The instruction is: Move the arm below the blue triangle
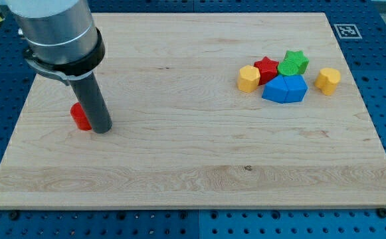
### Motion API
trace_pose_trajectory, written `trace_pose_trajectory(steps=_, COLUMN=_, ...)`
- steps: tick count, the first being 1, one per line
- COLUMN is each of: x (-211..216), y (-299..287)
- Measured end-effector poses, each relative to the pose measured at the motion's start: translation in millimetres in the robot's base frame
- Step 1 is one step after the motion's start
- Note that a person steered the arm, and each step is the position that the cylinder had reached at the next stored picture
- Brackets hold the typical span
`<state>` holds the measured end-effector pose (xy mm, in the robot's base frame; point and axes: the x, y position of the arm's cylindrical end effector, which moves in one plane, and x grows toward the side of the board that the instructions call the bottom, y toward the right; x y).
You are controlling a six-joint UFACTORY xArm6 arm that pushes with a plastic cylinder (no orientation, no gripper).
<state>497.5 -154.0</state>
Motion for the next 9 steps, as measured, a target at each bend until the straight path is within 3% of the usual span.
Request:
trace_pose_trajectory(steps=2, x=-0.3, y=36.6)
trace_pose_trajectory(steps=5, x=0.1, y=188.1)
trace_pose_trajectory(steps=7, x=0.1, y=202.1)
trace_pose_trajectory(steps=9, x=0.1, y=309.4)
